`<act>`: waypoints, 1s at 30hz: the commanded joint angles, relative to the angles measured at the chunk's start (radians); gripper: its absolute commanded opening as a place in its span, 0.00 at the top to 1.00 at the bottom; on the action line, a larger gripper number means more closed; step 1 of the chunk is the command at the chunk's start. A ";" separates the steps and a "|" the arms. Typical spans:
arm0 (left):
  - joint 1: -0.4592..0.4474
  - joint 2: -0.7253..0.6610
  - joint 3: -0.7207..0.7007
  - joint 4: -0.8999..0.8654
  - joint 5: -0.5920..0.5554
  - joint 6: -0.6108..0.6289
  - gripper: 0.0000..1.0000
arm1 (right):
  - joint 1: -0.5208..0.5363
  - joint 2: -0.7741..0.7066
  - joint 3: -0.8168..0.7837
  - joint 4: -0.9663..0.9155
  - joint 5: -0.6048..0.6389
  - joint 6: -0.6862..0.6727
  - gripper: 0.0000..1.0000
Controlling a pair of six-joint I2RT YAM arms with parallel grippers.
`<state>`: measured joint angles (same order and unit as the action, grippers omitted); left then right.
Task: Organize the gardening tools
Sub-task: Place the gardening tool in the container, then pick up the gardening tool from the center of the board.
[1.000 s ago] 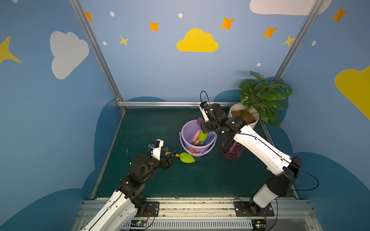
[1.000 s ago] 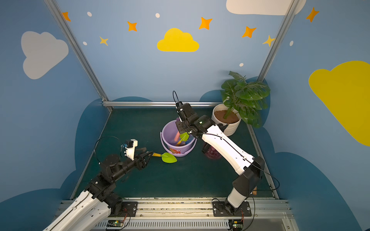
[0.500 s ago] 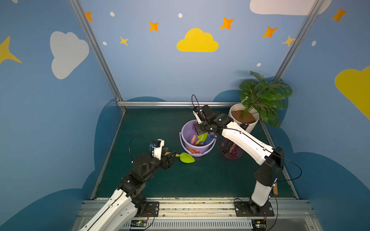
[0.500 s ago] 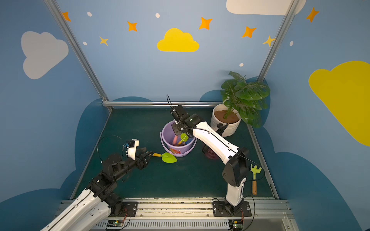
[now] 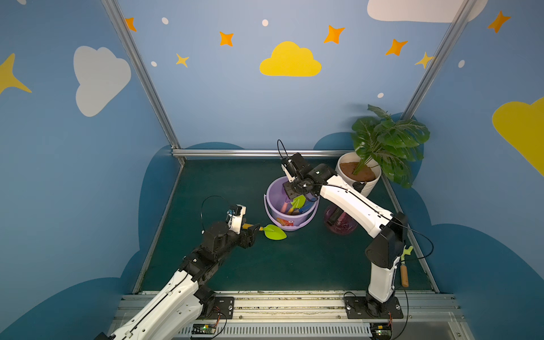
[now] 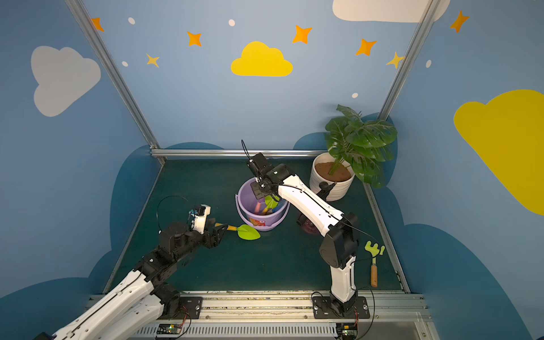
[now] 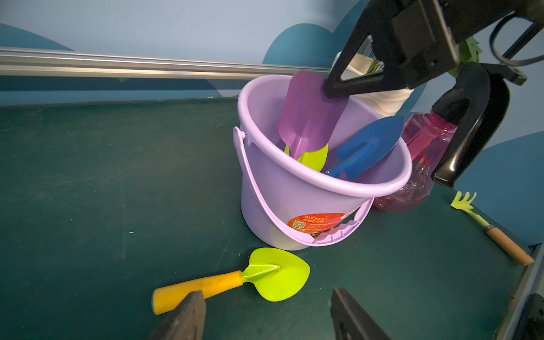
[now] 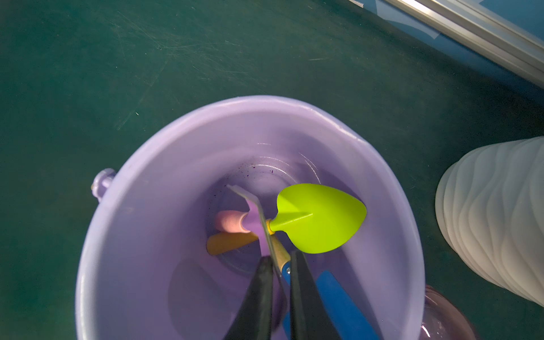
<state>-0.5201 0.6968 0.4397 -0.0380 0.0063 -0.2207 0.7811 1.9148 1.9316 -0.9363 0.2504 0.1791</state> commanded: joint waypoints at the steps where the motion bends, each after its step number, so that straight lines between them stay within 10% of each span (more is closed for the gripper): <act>1: -0.003 0.016 0.036 0.026 -0.015 0.064 0.26 | -0.010 -0.051 0.020 -0.039 0.008 0.006 0.79; 16: -0.003 0.090 0.088 0.042 0.071 0.383 0.18 | -0.045 -0.263 -0.090 -0.033 0.020 0.025 0.67; 30: -0.041 0.177 0.109 -0.057 -0.079 0.706 0.18 | -0.052 -0.499 -0.336 0.083 0.008 0.048 0.68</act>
<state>-0.5495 0.8726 0.5293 -0.0704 -0.0315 0.3828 0.7357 1.4494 1.6104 -0.8925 0.2466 0.2104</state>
